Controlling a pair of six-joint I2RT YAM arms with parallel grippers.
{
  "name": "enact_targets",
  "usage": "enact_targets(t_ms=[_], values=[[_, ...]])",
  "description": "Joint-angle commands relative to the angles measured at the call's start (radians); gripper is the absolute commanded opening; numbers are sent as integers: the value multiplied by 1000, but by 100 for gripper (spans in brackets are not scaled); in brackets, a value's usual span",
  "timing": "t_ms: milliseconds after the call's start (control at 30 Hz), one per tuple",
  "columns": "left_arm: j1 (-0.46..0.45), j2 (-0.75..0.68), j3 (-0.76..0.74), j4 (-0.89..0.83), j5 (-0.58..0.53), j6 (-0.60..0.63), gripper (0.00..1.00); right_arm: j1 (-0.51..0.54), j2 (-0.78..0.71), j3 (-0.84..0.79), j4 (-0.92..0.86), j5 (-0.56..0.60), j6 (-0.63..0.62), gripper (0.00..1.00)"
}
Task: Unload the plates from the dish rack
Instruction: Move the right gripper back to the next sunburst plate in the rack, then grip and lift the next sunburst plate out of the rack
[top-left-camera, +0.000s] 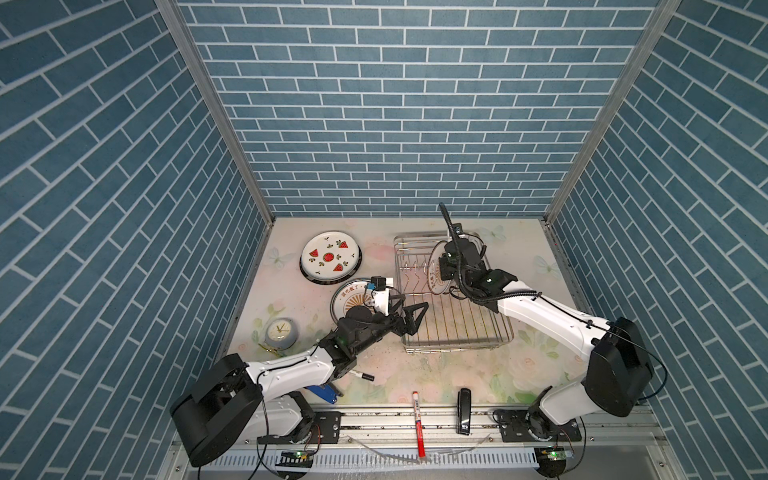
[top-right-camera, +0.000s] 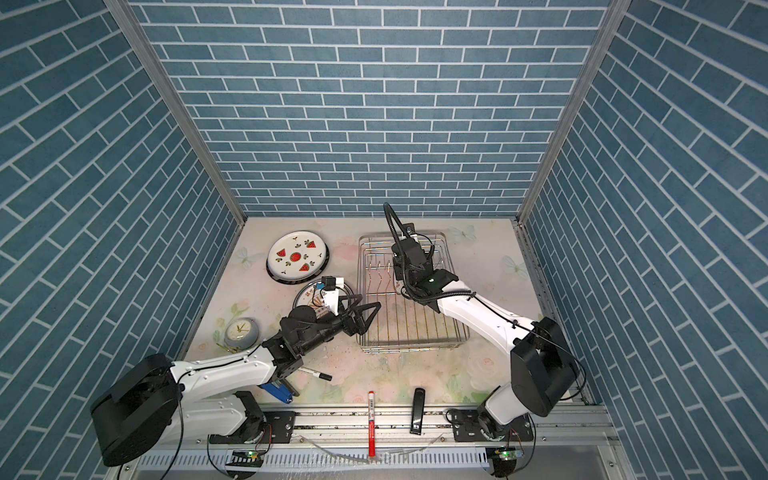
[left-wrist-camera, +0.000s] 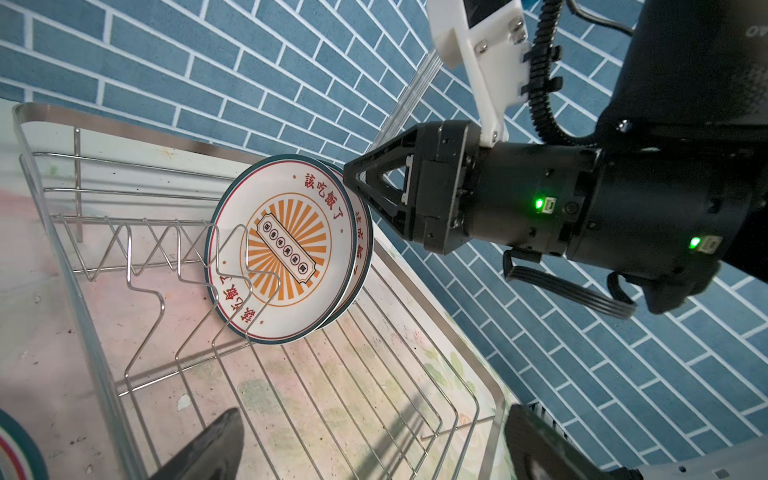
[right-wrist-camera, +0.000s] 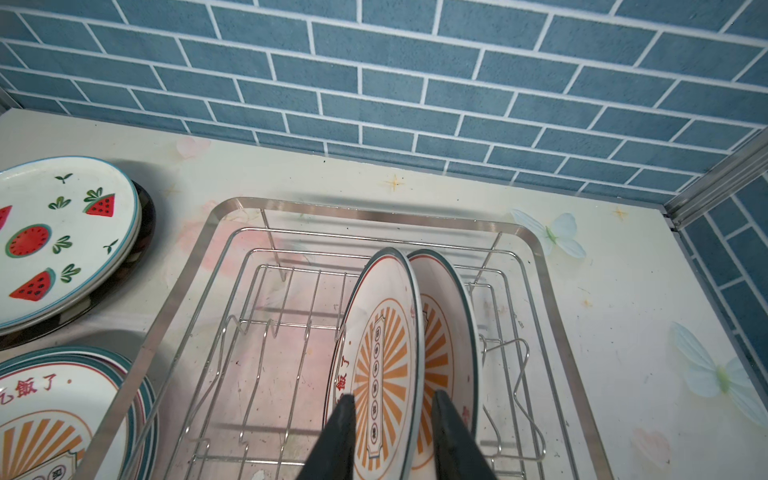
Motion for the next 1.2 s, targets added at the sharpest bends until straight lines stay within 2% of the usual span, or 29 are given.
enact_targets(t_ms=[0,67,200,433,567,733,833,1167], values=[[-7,-19,20,-23,-50,3,100,-8,35,57,-20,31,31,29],[-7,-25,18,-42,-66,1,100,-15,55,75,-33,28,40,24],[-7,-36,18,-58,-65,-5,100,-15,101,107,-59,75,53,23],[-8,-44,15,-59,-62,-2,100,-12,81,100,-43,64,54,27],[-8,-34,19,-51,-57,-3,100,-2,53,90,-45,119,49,28],[-7,-13,25,-27,-46,-4,100,-2,40,66,-25,126,49,28],[-8,2,34,-26,-36,-6,100,-2,61,71,-32,109,52,26],[-7,18,31,-10,-42,-13,100,4,174,134,-94,153,106,21]])
